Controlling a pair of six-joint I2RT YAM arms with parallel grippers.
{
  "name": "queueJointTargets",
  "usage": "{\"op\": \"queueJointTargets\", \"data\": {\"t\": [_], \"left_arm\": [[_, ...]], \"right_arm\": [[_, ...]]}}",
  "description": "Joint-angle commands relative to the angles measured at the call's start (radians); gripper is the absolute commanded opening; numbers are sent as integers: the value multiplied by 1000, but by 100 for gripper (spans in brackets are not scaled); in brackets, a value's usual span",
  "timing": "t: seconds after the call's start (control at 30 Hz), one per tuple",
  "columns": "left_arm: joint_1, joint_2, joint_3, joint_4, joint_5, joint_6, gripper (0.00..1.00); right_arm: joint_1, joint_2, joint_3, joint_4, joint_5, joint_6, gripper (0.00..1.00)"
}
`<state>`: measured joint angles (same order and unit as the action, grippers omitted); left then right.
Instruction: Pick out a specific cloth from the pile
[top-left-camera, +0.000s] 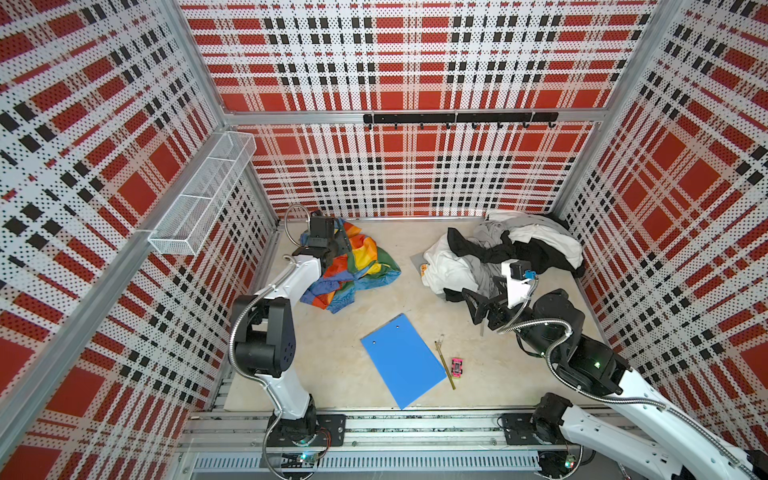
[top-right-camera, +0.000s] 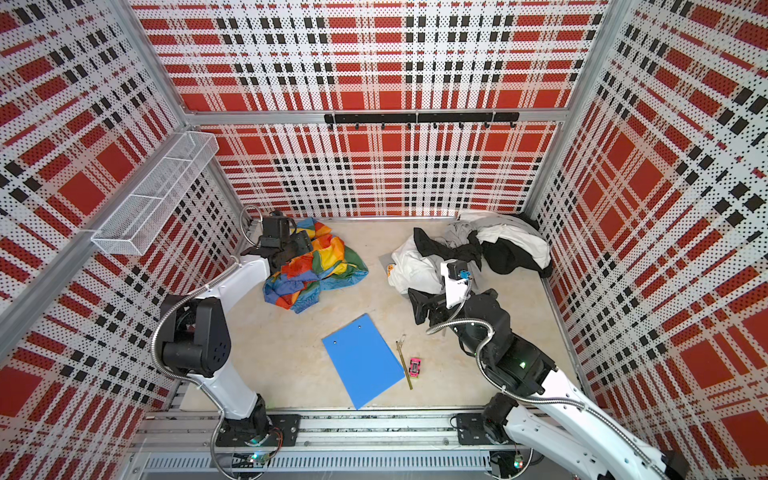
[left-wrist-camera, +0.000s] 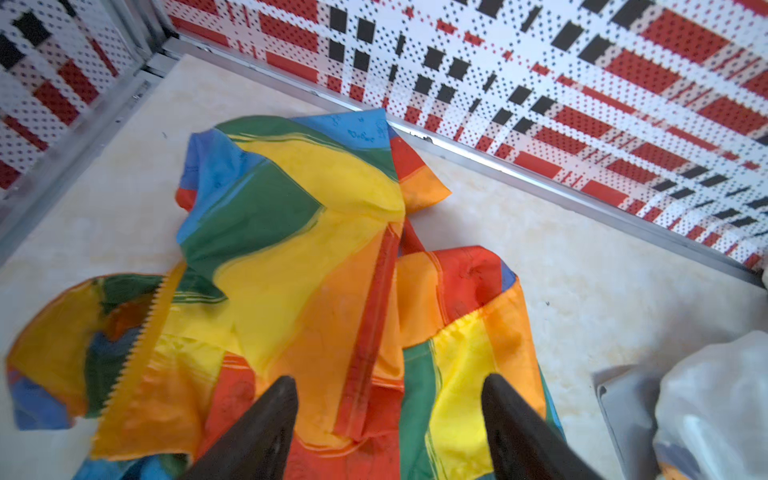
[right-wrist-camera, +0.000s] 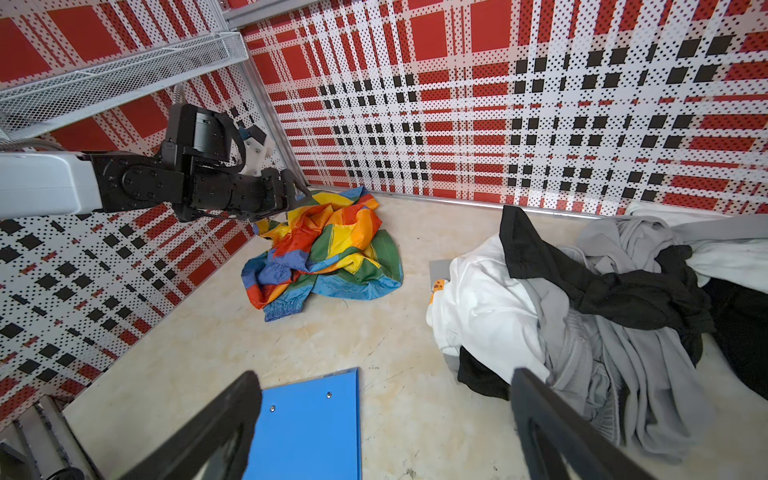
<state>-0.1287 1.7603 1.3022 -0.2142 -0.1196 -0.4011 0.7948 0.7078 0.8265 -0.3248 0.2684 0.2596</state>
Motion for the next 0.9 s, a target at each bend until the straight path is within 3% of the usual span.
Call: {"op": "queueJointTargets", "data": {"t": [0.0, 0.4, 0.73, 0.87], "left_arm": [[-35, 66, 29, -16, 0, -5, 75], [-22, 240, 136, -107, 43, -39, 74], [-61, 89, 130, -86, 6, 31, 76], [-68, 5, 82, -55, -4, 54, 84]], "right_arm": [[-5, -5, 13, 39, -3, 10, 100], [-3, -4, 18, 25, 11, 13, 100], [-4, 2, 28, 16, 24, 4, 100], [-3, 3, 56, -36, 27, -35, 100]]}}
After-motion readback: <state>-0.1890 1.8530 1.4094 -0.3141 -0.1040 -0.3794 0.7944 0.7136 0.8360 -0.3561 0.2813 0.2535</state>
